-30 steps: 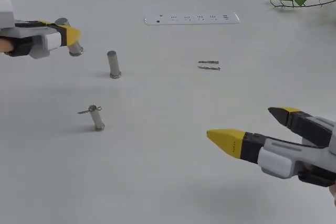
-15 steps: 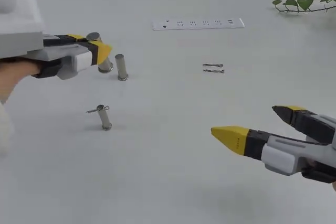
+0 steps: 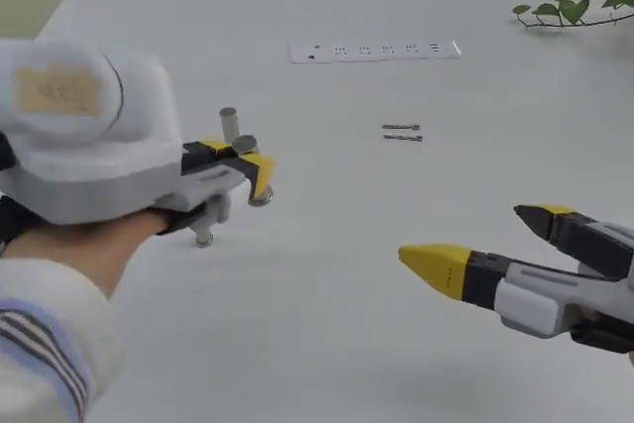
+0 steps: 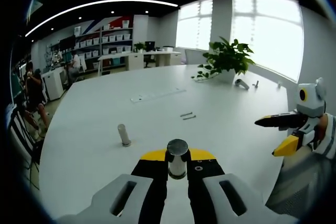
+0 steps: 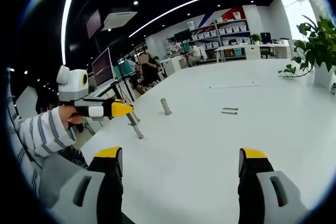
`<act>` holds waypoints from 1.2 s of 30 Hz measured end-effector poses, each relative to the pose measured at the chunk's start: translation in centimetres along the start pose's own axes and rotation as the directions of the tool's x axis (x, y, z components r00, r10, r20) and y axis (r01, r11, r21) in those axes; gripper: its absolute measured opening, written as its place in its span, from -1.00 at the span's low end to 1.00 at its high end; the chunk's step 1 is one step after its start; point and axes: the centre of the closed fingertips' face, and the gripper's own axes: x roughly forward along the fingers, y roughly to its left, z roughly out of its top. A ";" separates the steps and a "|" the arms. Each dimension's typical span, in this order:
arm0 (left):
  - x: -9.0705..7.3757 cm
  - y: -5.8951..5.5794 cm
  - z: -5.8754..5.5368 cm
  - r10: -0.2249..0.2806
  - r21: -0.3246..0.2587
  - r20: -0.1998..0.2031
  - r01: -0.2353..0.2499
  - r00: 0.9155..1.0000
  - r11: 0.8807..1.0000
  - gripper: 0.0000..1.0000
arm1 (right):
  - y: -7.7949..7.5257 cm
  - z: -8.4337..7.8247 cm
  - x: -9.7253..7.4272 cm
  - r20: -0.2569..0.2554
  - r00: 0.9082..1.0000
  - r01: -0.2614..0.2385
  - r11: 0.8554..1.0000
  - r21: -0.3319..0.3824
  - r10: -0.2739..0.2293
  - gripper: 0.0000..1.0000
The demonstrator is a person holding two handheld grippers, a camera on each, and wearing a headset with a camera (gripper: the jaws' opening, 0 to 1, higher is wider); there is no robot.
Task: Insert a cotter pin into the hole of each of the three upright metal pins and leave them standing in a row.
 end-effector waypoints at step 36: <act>3.0 -3.3 -8.0 0.023 -0.072 -0.151 -0.035 0.988 0.997 -0.82 | -0.6 -0.7 -0.7 -0.018 1.000 0.006 1.000 -0.006 -0.006 0.80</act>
